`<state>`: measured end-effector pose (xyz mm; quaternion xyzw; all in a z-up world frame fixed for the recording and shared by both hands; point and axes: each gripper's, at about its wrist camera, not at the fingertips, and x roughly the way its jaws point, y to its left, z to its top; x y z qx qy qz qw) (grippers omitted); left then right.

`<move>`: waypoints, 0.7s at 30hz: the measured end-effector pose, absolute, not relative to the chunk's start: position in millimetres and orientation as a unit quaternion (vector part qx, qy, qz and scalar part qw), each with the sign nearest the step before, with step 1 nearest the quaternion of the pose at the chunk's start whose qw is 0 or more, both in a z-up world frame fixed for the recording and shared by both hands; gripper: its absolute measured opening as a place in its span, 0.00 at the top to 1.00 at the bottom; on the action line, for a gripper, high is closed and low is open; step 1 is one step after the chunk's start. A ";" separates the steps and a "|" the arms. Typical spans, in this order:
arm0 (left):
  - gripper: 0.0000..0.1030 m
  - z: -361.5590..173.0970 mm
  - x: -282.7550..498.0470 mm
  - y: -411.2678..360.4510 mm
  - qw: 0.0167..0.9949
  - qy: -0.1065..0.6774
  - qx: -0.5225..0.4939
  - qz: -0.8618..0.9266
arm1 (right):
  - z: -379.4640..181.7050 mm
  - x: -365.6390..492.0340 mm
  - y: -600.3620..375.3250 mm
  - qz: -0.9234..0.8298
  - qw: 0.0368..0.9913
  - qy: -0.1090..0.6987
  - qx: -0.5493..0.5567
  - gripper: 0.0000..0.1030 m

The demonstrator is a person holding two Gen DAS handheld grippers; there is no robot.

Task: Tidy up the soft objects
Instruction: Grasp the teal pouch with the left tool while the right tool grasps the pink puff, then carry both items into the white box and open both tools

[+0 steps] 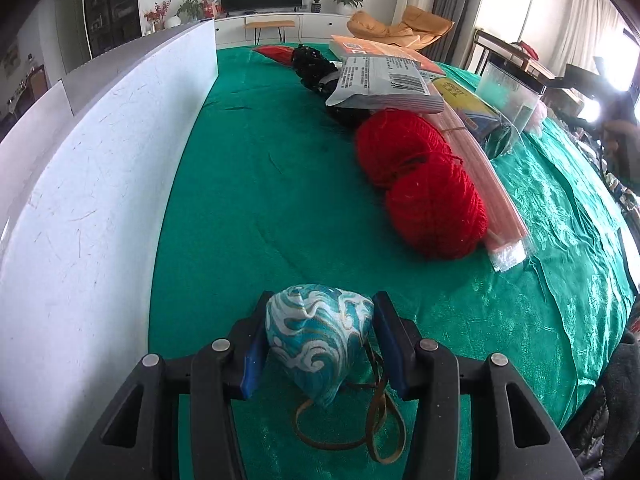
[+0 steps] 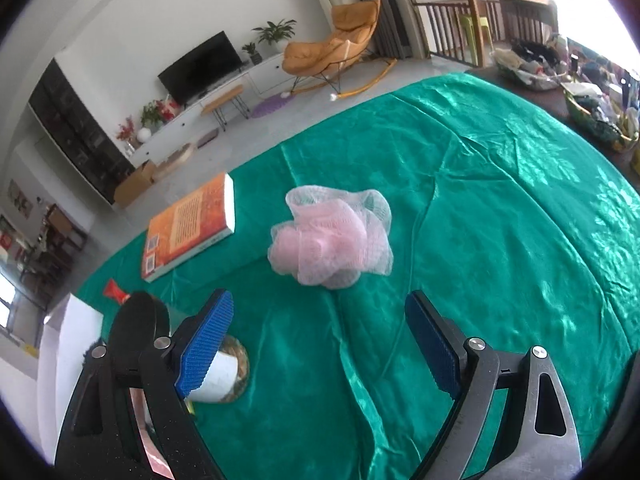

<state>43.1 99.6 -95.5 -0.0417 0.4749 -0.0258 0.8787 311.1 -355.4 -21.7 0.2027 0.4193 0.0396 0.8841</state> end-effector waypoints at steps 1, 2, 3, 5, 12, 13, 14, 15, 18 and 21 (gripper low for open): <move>0.53 -95.6 44.1 101.0 0.878 0.476 -0.042 -0.024 | -26.2 327.4 -354.7 0.040 0.879 0.429 0.204 0.13; 0.53 -95.5 45.0 102.3 0.877 0.477 -0.043 -0.022 | -32.4 342.3 -352.8 0.040 0.875 0.439 0.202 0.13; 0.53 -95.4 46.3 103.2 0.877 0.478 -0.043 -0.021 | -39.4 355.0 -350.1 0.039 0.872 0.447 0.196 0.13; 0.53 -95.2 48.9 104.1 0.877 0.479 -0.042 -0.019 | -52.9 373.8 -343.9 0.032 0.873 0.453 0.179 0.13; 0.53 -79.6 58.9 107.2 0.884 0.463 -0.059 -0.026 | -76.6 383.1 -334.1 0.017 0.870 0.480 0.114 0.75; 0.53 -73.9 61.3 107.7 0.887 0.455 -0.066 -0.030 | -70.5 378.2 -333.7 0.020 0.873 0.475 0.110 0.76; 0.53 -67.7 63.0 108.3 0.891 0.447 -0.073 -0.034 | -62.8 372.3 -333.5 0.023 0.876 0.470 0.108 0.76; 0.53 -61.2 65.1 109.0 0.894 0.440 -0.079 -0.038 | -53.1 366.3 -332.4 0.028 0.880 0.463 0.105 0.77; 0.53 -41.8 73.0 113.5 0.902 0.418 -0.097 -0.044 | -21.8 349.9 -322.9 0.049 0.886 0.451 0.093 0.77; 0.53 -21.5 86.7 122.1 0.905 0.407 -0.115 -0.045 | 11.9 332.6 -301.6 0.063 0.896 0.435 0.065 0.77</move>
